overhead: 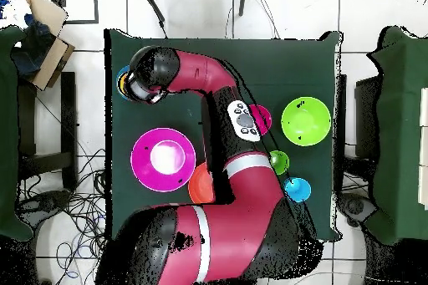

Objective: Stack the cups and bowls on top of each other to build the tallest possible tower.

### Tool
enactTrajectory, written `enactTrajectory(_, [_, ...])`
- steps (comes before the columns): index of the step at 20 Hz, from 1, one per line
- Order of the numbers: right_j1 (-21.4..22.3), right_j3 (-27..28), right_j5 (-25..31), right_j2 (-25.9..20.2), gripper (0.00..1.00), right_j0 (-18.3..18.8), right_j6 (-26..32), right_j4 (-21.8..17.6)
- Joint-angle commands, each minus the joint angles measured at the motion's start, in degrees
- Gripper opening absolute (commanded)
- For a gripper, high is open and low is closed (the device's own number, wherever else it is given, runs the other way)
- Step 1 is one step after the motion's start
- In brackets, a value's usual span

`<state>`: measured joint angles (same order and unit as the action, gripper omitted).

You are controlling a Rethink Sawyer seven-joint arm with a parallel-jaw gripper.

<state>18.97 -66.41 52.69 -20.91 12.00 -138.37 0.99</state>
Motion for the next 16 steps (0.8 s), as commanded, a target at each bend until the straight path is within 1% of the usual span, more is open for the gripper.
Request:
enactTrajectory(1, [1.29, 5.81, -0.71, 9.48, 0.00, -8.85, -9.15, -8.12])
enactTrajectory(2, [-1.62, 9.38, 0.87, 12.93, 0.00, -11.48, -15.30, -7.61])
enactTrajectory(4, [-1.31, 8.28, -0.20, 13.94, 0.00, -12.16, -15.31, -6.78])
enactTrajectory(9, [-2.32, 8.73, -1.01, 15.94, 0.00, -13.28, -14.08, -4.43])
enactTrajectory(12, [-2.78, 9.36, -0.71, 16.32, 0.00, -13.48, -13.18, -3.06])
enactTrajectory(16, [-2.10, 8.79, 0.01, 16.13, 0.00, -13.25, -11.63, -1.43])
